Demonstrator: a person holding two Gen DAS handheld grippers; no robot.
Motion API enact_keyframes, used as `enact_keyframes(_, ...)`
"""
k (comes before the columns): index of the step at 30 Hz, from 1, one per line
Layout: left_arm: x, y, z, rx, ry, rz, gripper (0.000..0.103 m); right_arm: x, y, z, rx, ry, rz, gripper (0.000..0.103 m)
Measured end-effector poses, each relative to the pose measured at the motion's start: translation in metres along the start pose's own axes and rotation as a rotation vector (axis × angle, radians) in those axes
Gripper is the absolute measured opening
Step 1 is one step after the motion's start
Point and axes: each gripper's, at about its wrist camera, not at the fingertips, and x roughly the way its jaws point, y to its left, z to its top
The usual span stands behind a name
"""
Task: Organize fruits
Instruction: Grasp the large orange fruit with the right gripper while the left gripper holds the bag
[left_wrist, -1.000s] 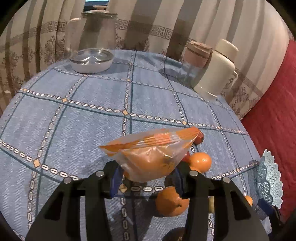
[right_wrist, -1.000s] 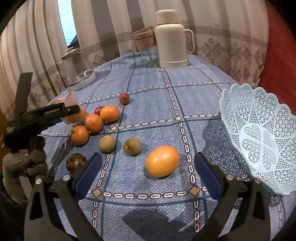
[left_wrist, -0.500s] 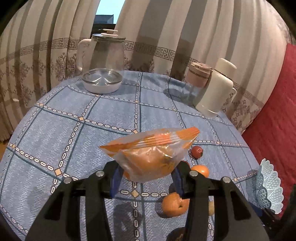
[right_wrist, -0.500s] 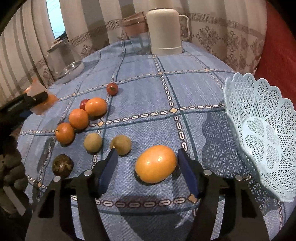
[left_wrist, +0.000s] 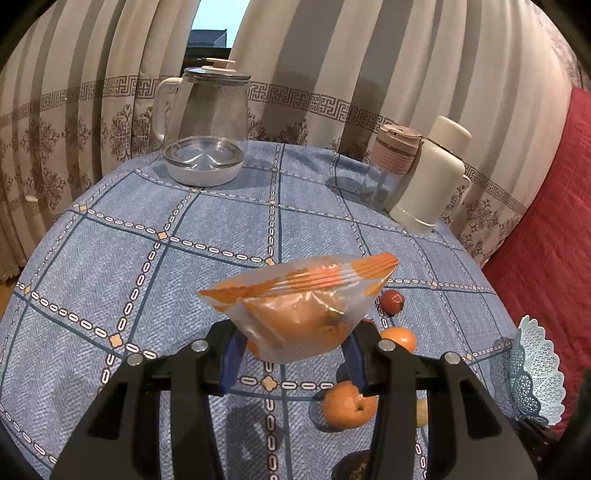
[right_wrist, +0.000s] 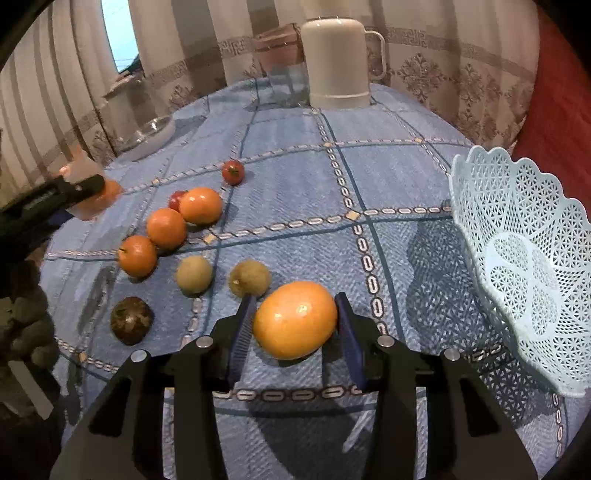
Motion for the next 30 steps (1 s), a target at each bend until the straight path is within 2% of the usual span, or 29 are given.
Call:
enact_keyframes(5, -0.002, -0.002, -0.001, 0.001, -0.008, 0.001, 0.046, -0.021, 0.002, 0.005, 0.005, -0.061, 0.032, 0.045)
enact_keyframes(11, -0.006, -0.002, -0.003, -0.002, -0.011, 0.001, 0.046, -0.047, -0.009, 0.013, 0.034, -0.136, 0.024, 0.045)
enact_keyframes(22, -0.020, -0.016, -0.006, 0.024, -0.020, -0.002, 0.046, -0.083, -0.071, 0.012, 0.140, -0.219, -0.094, 0.045)
enact_keyframes(30, -0.029, -0.036, -0.005, 0.059, -0.022, -0.024, 0.046, -0.089, -0.122, -0.002, 0.230, -0.207, -0.185, 0.045)
